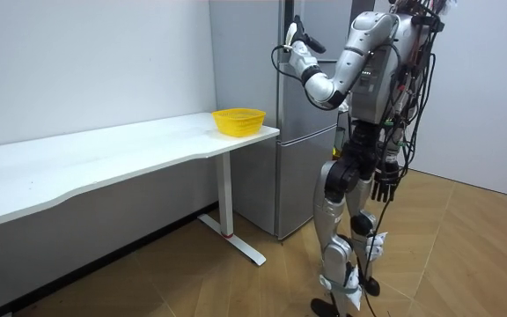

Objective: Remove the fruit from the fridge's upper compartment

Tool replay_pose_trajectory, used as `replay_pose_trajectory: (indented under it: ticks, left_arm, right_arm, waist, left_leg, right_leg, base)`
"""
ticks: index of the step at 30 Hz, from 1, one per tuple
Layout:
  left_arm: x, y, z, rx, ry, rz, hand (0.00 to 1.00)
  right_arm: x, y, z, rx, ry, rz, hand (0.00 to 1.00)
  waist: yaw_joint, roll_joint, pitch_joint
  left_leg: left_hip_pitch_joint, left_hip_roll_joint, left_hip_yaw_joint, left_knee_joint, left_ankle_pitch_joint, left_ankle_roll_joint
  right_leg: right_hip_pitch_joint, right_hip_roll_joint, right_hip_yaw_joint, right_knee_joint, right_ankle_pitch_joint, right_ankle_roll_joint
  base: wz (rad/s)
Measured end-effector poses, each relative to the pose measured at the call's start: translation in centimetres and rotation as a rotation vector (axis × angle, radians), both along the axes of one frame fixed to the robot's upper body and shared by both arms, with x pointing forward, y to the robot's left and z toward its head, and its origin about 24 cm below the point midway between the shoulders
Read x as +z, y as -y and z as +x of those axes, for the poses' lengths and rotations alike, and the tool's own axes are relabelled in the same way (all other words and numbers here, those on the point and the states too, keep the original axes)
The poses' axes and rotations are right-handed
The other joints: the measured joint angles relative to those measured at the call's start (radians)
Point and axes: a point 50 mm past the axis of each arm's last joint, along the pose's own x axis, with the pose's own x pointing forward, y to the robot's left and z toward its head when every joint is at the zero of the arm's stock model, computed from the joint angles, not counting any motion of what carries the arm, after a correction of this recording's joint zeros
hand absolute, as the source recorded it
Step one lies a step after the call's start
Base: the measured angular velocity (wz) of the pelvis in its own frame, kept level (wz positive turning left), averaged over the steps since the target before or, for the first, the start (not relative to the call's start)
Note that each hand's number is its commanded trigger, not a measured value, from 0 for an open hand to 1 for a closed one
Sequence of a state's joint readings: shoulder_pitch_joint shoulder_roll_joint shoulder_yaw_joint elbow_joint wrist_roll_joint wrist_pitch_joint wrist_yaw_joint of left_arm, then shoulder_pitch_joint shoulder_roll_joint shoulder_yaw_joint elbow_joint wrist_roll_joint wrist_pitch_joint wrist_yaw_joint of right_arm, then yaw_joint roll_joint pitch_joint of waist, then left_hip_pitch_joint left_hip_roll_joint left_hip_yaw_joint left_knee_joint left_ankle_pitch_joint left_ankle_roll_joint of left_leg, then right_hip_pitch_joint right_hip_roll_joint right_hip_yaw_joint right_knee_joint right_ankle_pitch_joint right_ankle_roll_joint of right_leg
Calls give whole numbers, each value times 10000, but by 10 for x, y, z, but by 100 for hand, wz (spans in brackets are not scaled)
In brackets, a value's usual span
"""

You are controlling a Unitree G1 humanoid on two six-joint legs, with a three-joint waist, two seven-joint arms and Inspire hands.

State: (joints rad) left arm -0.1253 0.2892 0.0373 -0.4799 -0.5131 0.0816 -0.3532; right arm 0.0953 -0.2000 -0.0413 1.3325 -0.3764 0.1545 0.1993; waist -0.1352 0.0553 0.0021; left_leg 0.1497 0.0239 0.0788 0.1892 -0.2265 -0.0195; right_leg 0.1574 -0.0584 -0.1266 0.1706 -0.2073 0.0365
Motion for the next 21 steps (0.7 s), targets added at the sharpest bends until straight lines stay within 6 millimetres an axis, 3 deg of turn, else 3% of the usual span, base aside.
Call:
replay_pose_trajectory:
  ticks: [1,3,4,5,6,7,9,10,12,21]
  left_arm:
    - [0,1,0,-120,-3,-186,100]
    - [1,1,-1,-347,34,-381,70]
    - [1,2,-2,-557,59,-350,67]
    - [1,3,-2,-688,41,-360,53]
    - [0,5,-2,-801,-1,-372,48]
    - [0,6,-2,-866,-27,-423,61]
    - [-1,8,-2,-1002,-127,-324,51]
    - [-3,13,-3,-1326,-229,-360,0]
    - [-3,17,-5,-1776,-183,-314,0]
    - [-12,40,-11,-3651,-581,8,0]
  right_arm:
    - [0,0,1,12,15,-9,0]
    - [0,0,1,17,23,-9,0]
    - [0,0,1,19,24,-8,0]
    - [0,0,2,25,35,-9,0]
    - [0,0,4,50,72,-10,0]
    - [0,0,4,65,88,-12,0]
    - [0,1,5,74,117,-41,0]
    - [1,2,6,87,119,-50,0]
    - [1,2,6,124,116,-62,0]
    - [2,6,10,169,252,-159,0]
  waist:
    - [-10,-5,8]
    - [-14,-4,10]
    - [1,-8,27]
    - [2,-5,34]
    - [-4,1,50]
    - [-13,-17,68]
    - [-35,20,87]
    - [-57,55,95]
    - [-103,114,57]
    - [-266,153,57]
  left_leg:
    - [0,-5,0,-1,0,0]
    - [1,-4,1,0,0,0]
    - [-3,-5,0,0,0,0]
    - [-7,-5,0,0,0,0]
    - [-13,-6,0,1,0,0]
    - [-25,-5,1,3,0,0]
    - [-59,-5,5,15,0,0]
    - [-86,-5,9,16,0,1]
    - [-176,1,10,46,0,1]
    - [-163,7,168,91,1,0]
  right_leg:
    - [1,-10,-36,-1,0,0]
    - [5,-10,-44,-1,0,0]
    - [9,-14,-66,0,0,0]
    - [9,-17,-80,1,0,0]
    - [8,-20,-92,2,0,1]
    - [3,-19,-92,4,0,1]
    - [-25,-19,-81,1,-2,4]
    - [-59,-19,-84,3,-2,4]
    - [-148,-16,-82,25,-1,2]
    - [-190,-15,59,28,-1,-2]
  base:
    - [0]
    - [0]
    - [4]
    - [5]
    - [0]
    - [0]
    - [0]
    - [0]
    - [0]
    - [-5]
